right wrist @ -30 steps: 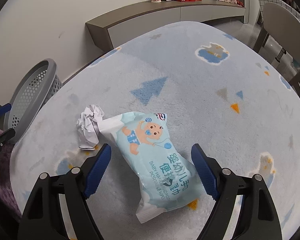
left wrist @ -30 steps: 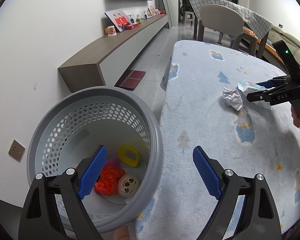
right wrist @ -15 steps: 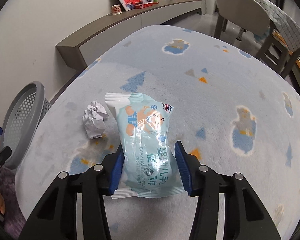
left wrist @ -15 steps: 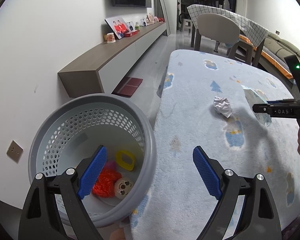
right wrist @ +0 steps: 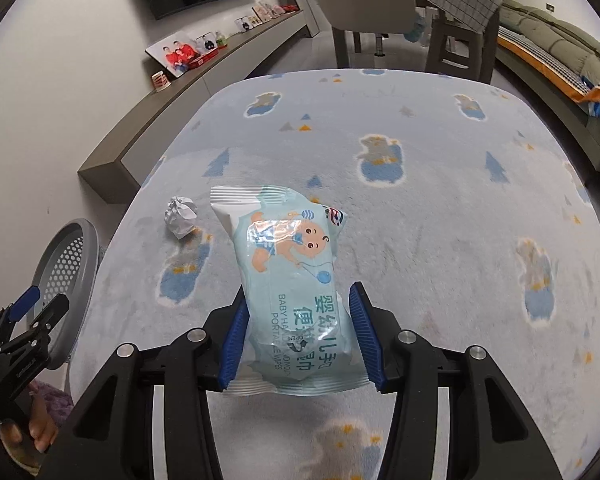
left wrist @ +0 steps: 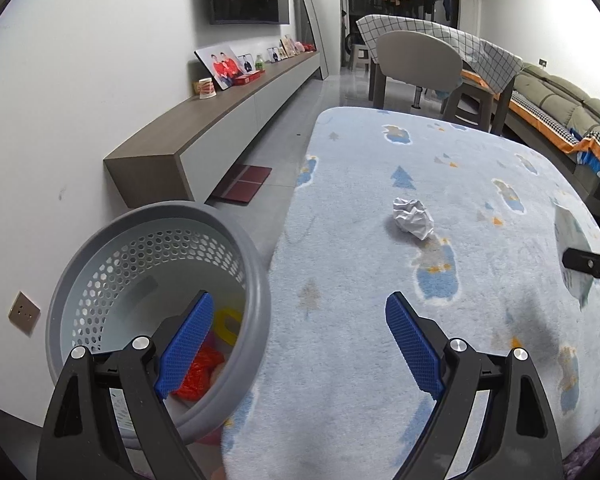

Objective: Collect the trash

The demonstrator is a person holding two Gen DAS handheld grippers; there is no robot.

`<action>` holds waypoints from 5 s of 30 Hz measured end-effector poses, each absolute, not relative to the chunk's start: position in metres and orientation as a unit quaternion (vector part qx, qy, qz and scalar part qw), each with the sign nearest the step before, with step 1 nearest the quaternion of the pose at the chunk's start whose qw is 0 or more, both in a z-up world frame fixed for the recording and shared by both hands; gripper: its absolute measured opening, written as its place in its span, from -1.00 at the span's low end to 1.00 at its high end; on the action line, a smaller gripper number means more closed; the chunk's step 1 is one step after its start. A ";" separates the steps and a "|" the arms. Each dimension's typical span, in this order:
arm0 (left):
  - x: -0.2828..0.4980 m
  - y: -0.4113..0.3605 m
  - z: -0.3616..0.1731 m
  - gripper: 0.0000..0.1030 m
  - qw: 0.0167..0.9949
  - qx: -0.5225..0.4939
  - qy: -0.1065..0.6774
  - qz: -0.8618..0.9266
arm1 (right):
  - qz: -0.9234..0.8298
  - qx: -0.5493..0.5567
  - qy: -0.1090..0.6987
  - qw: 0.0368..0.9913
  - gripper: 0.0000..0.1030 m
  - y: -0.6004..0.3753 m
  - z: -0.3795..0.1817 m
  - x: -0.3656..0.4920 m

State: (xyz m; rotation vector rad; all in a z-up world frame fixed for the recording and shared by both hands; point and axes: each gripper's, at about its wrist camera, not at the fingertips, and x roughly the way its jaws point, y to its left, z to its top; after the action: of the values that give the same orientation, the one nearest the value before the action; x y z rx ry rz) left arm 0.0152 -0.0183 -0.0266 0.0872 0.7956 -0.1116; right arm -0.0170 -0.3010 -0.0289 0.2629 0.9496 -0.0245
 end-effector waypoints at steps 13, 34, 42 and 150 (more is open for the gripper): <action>0.049 -0.094 -0.038 0.67 0.913 0.080 0.391 -0.085 | -0.040 0.185 0.431 0.882 -0.08 -0.331 -0.033 -0.064; 0.129 -0.142 -0.086 0.06 0.885 0.070 0.452 -0.090 | -0.013 0.213 0.425 0.880 -0.08 -0.348 -0.024 -0.068; 0.107 -0.140 -0.081 -0.45 0.883 0.064 0.450 -0.121 | -0.010 0.205 0.429 0.880 -0.08 -0.341 -0.025 -0.063; 0.005 0.173 -0.008 0.87 0.917 -0.005 0.374 0.141 | 0.206 -0.005 0.429 0.880 0.36 0.005 -0.029 0.054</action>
State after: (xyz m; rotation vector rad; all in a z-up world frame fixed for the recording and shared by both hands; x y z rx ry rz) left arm 0.0050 0.1728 -0.0079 -0.0110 0.7699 0.2897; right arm 0.0536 0.0049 -0.0286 -0.0098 0.8933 0.4287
